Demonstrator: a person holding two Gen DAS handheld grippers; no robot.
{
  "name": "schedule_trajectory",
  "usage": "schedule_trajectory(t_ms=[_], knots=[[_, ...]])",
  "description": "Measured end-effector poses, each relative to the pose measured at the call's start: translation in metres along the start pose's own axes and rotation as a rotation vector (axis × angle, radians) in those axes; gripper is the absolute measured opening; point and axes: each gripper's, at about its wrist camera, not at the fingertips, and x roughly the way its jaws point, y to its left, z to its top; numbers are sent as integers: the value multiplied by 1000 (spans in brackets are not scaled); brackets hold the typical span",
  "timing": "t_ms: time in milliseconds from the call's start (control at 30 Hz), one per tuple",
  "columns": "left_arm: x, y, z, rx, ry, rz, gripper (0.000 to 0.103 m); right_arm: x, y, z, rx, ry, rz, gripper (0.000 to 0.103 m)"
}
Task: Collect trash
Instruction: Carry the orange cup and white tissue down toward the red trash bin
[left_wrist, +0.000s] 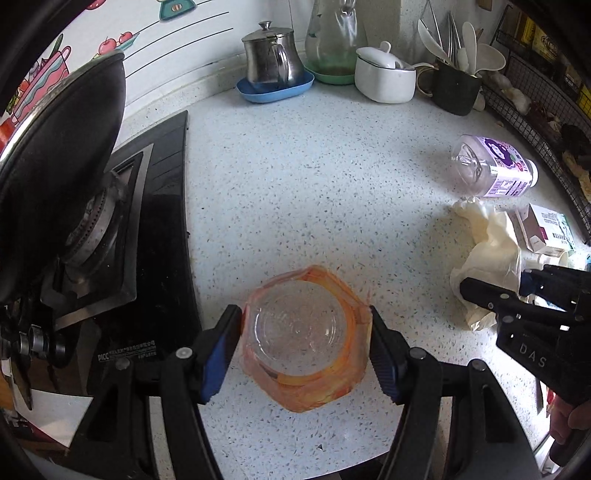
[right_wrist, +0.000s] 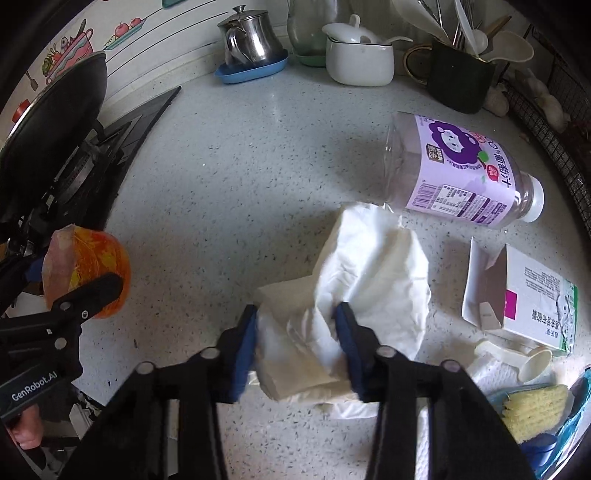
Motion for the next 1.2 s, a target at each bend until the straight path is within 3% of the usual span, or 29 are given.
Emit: schedule_trajectory(t_ms=[67,167,400,700,900,1200], knots=[[-6,1,-5,2,-4,-22,64,-3,2,-8,12,32,44,8],[-18,8,-13,9,-14,-53,64,-15,10,-18,18,28,45,5],[-61,29,-38,54,-55,-127,64,-81,44,-51,57,-82,2,4],[-110,63,-99,153,-92,-220,64,-159,104,-129,149,-155,-67,4],[-120,88,-144,214,-90,-252,64,-160,148,-167,216,-144,-93,4],[-98,91,-214,297,-17,-274,64,-133,167,-221,320,-92,-130,4]])
